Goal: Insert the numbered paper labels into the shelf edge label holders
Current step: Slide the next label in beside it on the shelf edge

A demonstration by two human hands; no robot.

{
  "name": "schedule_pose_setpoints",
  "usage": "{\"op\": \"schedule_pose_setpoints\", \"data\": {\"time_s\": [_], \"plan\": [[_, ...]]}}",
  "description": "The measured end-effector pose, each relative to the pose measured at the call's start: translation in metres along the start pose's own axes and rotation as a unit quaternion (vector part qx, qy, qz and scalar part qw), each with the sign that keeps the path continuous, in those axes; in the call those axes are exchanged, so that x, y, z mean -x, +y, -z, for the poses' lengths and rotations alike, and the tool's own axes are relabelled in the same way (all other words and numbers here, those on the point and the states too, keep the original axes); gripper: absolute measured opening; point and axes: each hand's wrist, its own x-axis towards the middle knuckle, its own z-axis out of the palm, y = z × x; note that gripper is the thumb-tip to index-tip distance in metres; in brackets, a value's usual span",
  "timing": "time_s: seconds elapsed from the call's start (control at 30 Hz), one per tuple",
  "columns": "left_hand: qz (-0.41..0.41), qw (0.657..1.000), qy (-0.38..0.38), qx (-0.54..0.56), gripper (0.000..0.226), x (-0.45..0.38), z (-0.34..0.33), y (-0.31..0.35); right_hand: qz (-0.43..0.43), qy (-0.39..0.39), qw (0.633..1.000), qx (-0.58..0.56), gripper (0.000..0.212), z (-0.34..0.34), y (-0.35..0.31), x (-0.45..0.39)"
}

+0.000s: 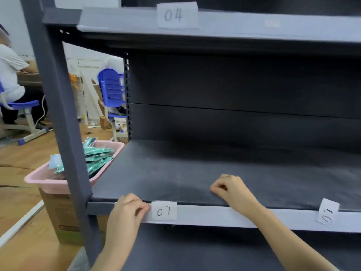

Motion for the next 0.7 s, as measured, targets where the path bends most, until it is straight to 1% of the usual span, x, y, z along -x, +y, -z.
{"op": "schedule_pose_setpoints", "data": {"time_s": [0.1, 0.17, 0.23, 0.37, 0.47, 0.57, 0.7], "plan": [[-0.028, 0.999, 0.035, 0.007, 0.015, -0.009, -0.001, 0.024, -0.033, 0.022, 0.999, -0.001, 0.018, 0.016, 0.023, 0.01], [-0.061, 0.996, 0.044, 0.046, 0.013, -0.015, -0.016, 0.057, -0.05, 0.032, 0.998, -0.007, 0.018, 0.023, 0.036, 0.017], [-0.085, 0.992, 0.016, 0.09, 0.017, -0.014, -0.04, 0.097, -0.062, 0.032, 0.997, -0.013, 0.016, 0.03, 0.046, 0.026], [-0.139, 0.979, -0.056, 0.138, 0.013, 0.005, -0.09, 0.168, -0.065, 0.018, 0.998, -0.01, 0.018, 0.055, 0.076, 0.046], [-0.175, 0.971, -0.064, 0.148, 0.019, 0.018, -0.119, 0.208, -0.079, 0.027, 0.997, -0.004, 0.018, 0.084, 0.111, 0.059], [-0.185, 0.97, -0.08, 0.137, 0.029, 0.026, -0.142, 0.233, -0.057, 0.031, 0.998, 0.002, 0.017, 0.105, 0.14, 0.066], [-0.159, 0.98, -0.084, 0.091, 0.029, 0.034, -0.156, 0.24, -0.029, 0.009, 0.999, -0.01, 0.015, 0.121, 0.167, 0.066]]}}
